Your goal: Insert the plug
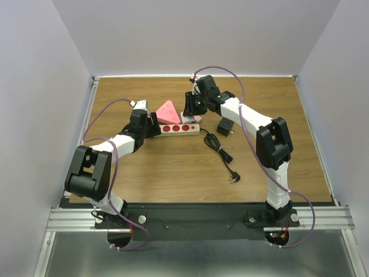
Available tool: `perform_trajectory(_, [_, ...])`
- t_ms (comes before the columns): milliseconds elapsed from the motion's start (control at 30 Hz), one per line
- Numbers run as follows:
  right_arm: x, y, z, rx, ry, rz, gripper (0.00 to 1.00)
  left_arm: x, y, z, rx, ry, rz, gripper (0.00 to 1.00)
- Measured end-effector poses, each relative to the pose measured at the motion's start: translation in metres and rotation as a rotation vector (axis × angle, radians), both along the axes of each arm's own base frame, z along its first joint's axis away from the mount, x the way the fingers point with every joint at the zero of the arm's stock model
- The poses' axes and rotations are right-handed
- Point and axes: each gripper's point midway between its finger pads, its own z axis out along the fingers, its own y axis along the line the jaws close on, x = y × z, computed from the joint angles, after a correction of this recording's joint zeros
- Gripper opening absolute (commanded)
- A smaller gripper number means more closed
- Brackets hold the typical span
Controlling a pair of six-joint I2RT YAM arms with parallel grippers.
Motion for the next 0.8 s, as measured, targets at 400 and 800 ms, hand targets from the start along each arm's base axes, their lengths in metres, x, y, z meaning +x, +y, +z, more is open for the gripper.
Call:
perform_trajectory(400, [-0.011, -0.008, -0.033, -0.143, 0.062, 0.009, 0.0, 0.004, 0.0, -0.011, 0.02, 0.026, -0.02, 0.72])
perform_trajectory(800, [-0.003, -0.007, -0.033, -0.17, 0.045, 0.006, 0.01, 0.003, 0.001, -0.012, 0.037, 0.029, -0.038, 0.68])
